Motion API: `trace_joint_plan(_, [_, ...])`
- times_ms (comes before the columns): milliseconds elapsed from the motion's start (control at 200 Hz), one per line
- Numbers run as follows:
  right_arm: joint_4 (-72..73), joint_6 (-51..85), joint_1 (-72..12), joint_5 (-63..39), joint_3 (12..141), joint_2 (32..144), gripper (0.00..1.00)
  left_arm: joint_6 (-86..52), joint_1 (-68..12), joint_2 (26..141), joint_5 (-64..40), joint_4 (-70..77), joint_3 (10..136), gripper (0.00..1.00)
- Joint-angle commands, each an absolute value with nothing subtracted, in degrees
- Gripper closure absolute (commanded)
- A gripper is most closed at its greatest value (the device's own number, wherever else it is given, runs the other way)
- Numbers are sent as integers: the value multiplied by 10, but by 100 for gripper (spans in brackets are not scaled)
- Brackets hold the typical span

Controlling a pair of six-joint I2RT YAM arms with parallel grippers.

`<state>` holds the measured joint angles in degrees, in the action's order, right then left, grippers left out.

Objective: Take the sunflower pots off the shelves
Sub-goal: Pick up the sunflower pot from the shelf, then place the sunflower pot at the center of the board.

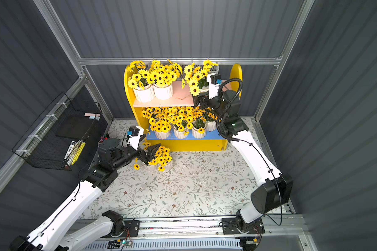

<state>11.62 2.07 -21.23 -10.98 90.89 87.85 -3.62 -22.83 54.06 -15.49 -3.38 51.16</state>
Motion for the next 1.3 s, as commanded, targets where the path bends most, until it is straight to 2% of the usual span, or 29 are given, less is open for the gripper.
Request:
trace_joint_plan(0, [190,13,-228,-122,887,835,100,-42,-230,540,-163,-24,508,1])
trace_joint_plan(390, [211,-98,-349,-36,740,712,100,-44,-230,535,-162,-20,504,1])
trace_joint_plan(710, [221,-52,-396,-3,584,602,100,-57,-230,531,-161,-13,500,1])
trace_joint_plan(830, [288,-43,-419,19,488,584,100,-61,-231,529,-160,-12,498,1])
trace_joint_plan(1071, [433,-5,-452,81,320,612,100,-63,-233,525,-140,-7,492,1])
trace_joint_plan(1296, [608,2,-467,112,237,745,100,-57,-233,521,-133,-10,490,1])
